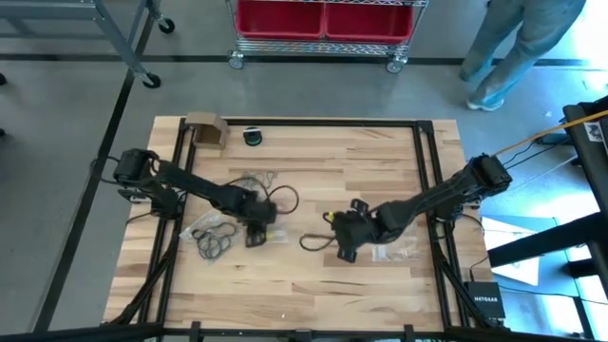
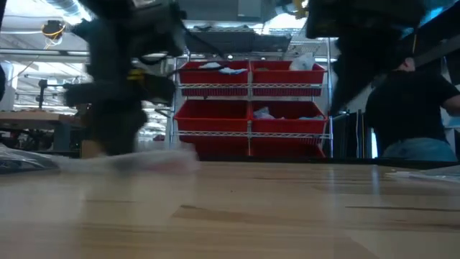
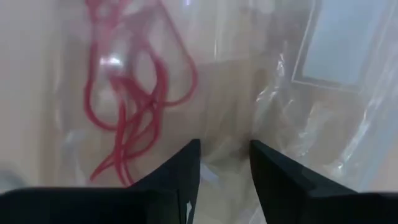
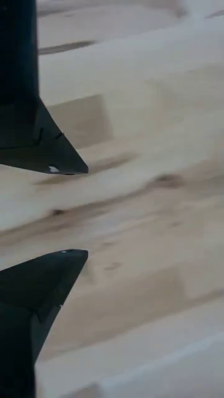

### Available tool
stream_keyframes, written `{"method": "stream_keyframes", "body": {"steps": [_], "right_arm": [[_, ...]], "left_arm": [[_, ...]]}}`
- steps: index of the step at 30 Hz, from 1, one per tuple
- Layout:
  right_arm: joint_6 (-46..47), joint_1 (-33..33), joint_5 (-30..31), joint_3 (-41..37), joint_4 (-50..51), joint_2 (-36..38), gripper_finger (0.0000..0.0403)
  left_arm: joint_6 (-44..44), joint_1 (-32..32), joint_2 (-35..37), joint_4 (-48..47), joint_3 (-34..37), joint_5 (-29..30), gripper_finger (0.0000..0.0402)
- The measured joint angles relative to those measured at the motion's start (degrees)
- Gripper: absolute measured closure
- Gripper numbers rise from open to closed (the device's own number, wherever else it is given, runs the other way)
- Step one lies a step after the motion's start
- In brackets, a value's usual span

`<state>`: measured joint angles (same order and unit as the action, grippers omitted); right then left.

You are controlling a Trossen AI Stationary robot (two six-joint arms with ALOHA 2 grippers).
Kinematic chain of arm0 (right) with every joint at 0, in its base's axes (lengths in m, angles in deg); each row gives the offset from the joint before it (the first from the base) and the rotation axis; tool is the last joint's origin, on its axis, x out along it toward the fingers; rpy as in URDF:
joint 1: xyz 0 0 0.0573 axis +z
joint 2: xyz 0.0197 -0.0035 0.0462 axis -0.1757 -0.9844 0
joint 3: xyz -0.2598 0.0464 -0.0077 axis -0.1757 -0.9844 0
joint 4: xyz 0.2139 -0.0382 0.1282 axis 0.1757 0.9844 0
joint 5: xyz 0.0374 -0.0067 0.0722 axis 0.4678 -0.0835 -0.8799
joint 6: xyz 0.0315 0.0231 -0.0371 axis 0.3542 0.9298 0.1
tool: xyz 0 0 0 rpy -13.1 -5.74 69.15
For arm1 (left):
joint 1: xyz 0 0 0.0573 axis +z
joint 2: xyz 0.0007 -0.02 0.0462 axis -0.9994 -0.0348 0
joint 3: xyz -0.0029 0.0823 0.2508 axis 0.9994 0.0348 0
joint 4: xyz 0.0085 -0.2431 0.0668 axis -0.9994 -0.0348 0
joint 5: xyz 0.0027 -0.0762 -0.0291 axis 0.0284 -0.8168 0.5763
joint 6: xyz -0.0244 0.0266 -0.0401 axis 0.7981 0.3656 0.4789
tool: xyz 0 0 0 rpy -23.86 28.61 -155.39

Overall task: Sort rubber bands
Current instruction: Open the transparent zip bag

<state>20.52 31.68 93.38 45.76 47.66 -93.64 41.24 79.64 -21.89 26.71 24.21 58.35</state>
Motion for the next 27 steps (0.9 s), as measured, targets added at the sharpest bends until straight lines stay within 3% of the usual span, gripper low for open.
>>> {"method": "stream_keyframes", "body": {"steps": [4, 7, 13, 17, 22, 27], "right_arm": [[6.2, 4.0, 0.1, 0.0, 6.2, 0.0, 0.0203], [10.3, 6.5, 0.1, 0.0, 10.3, 0.0, 0.0203], [17.5, 10.0, 0.8, 0.0, 19.7, 0.8, 0.0203], [23.0, 11.2, 0.9, -2.4, 23.8, 1.3, 0.0203], [30.1, 10.1, -5.5, -10.9, 19.6, 1.2, 0.0203], [29.1, 8.6, -8.7, -17.7, 3.0, 1.5, 0.0203]], "left_arm": [[4.6, -3.7, 2.5, -12.7, 0.2, -1.1, 0.0272], [7.4, -6.2, 6.1, -16.4, 0.0, -1.1, 0.0273], [8.9, -7.3, 17.2, -11.7, -3.1, 4.1, 0.0273], [5.7, -6.5, 22.4, -2.3, -3.1, 8.3, 0.0273], [-0.4, -4.5, 23.1, 2.0, -2.8, 9.1, 0.0273], [-4.6, -2.5, 22.1, 1.7, -2.7, 9.1, 0.0273]]}}
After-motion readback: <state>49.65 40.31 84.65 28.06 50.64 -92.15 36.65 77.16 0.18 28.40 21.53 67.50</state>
